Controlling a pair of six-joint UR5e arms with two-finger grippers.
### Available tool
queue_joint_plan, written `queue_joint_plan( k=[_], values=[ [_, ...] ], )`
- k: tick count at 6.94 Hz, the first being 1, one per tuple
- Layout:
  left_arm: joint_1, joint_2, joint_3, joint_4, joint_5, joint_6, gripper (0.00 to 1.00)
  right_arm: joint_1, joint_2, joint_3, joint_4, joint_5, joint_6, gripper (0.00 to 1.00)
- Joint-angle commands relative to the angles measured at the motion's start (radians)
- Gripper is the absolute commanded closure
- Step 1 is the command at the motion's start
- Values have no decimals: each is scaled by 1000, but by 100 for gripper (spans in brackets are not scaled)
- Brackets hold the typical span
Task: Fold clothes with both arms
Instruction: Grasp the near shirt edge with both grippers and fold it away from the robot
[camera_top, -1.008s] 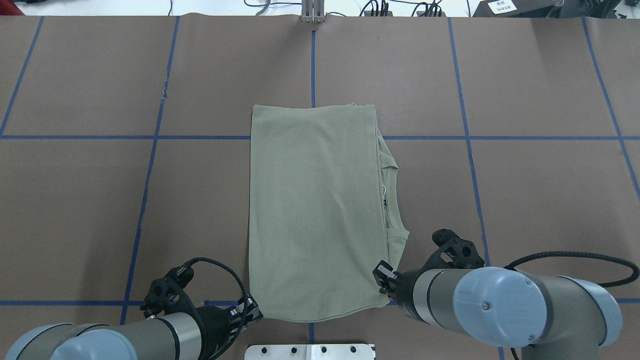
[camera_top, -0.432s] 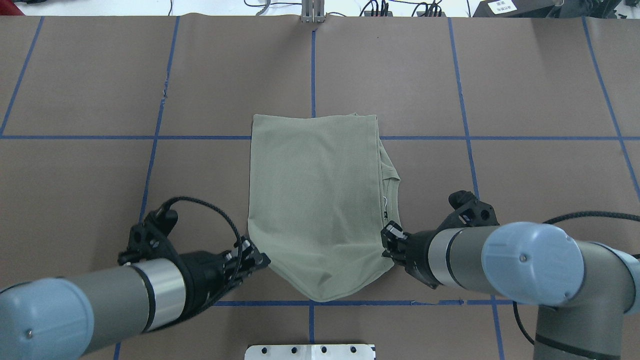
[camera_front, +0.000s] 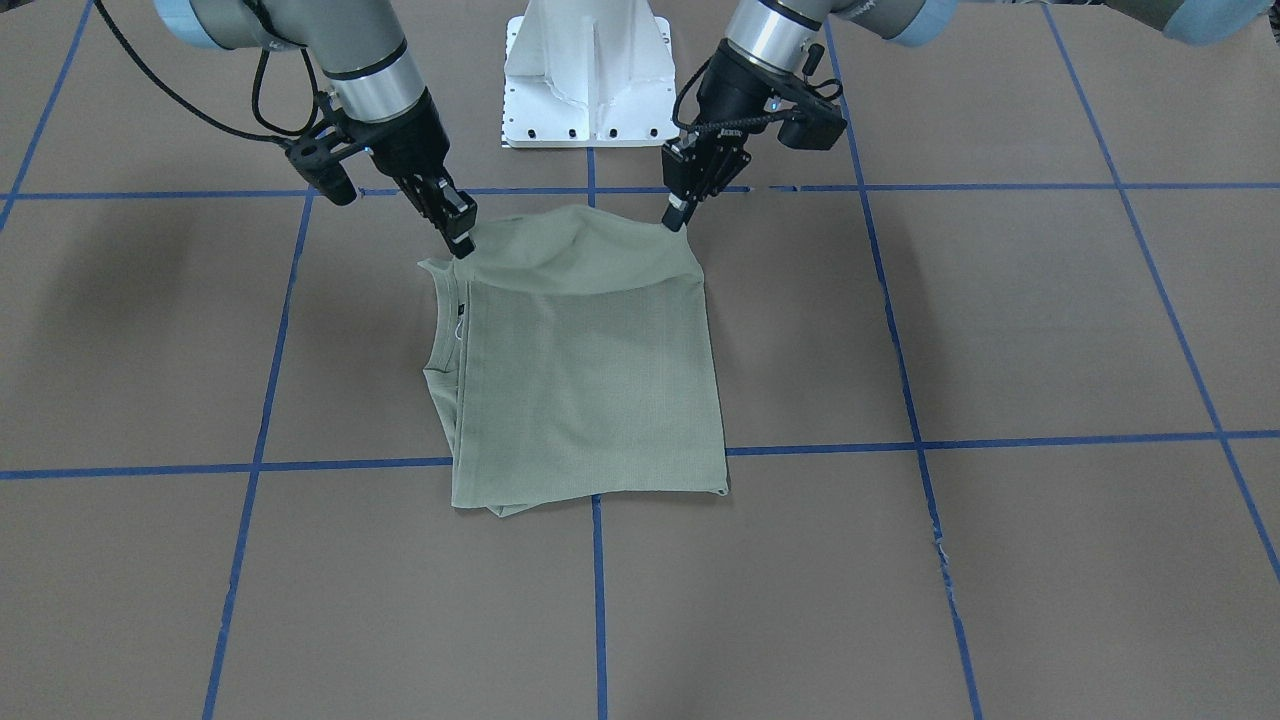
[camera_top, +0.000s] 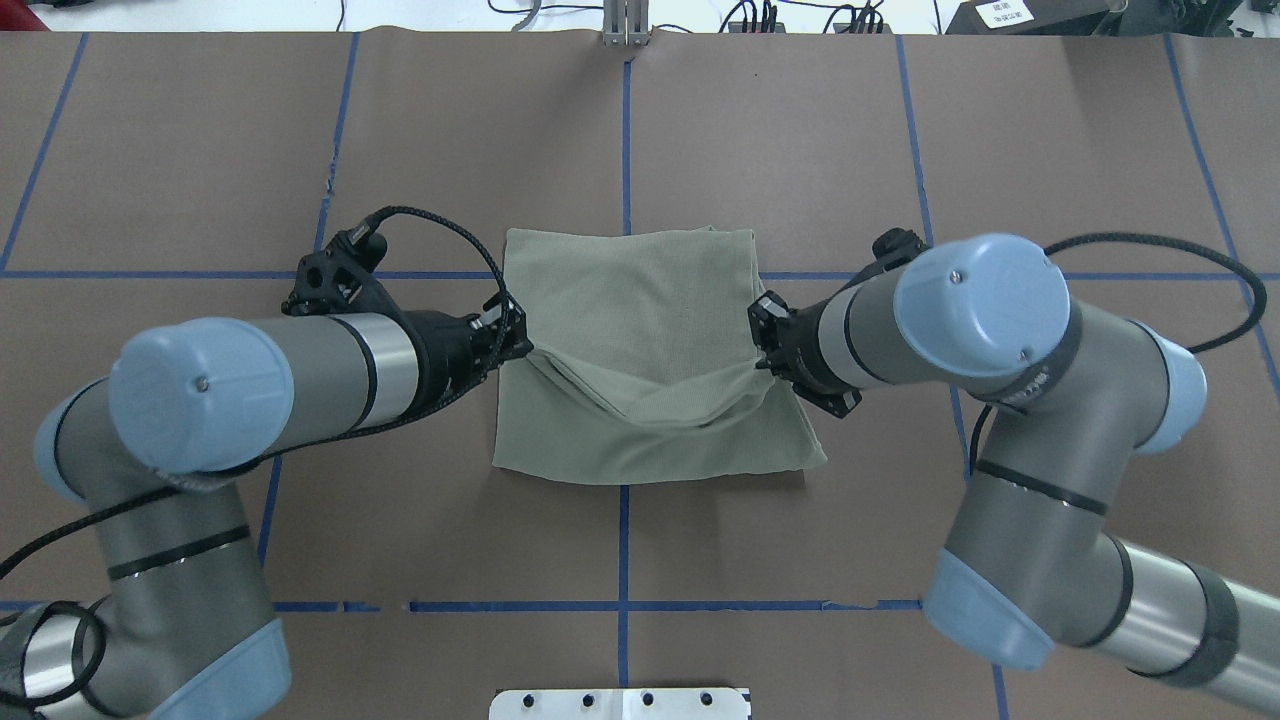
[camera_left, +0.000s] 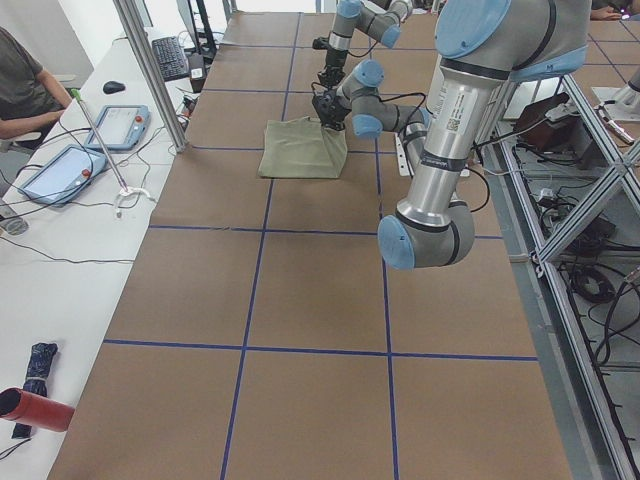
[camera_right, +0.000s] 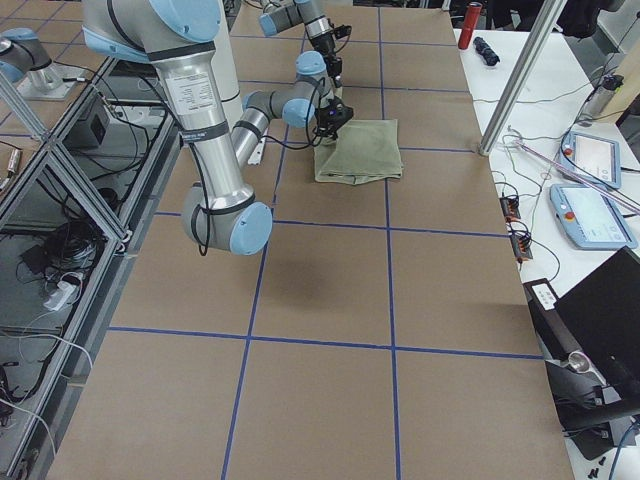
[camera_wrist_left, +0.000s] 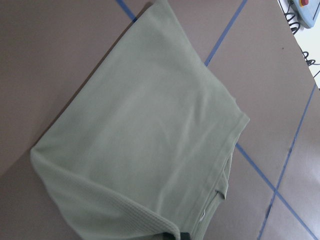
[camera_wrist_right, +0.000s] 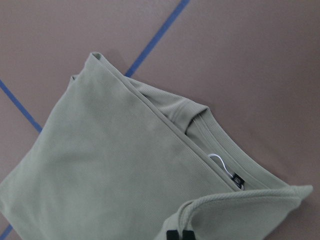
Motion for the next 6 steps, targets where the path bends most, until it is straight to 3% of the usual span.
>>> queue_joint_plan(
  k=[1,3,6],
  values=[
    [-61,-44,151,-86,-7,43,100,78,98,-173,39,33,-42,100],
    [-69,-54,237,-167,-5,43,100,99,135,-335,186,31,-40,100],
    [-96,-92,332,-188,-4,87,100,110,190,-419,193,33,-49,100]
  ],
)
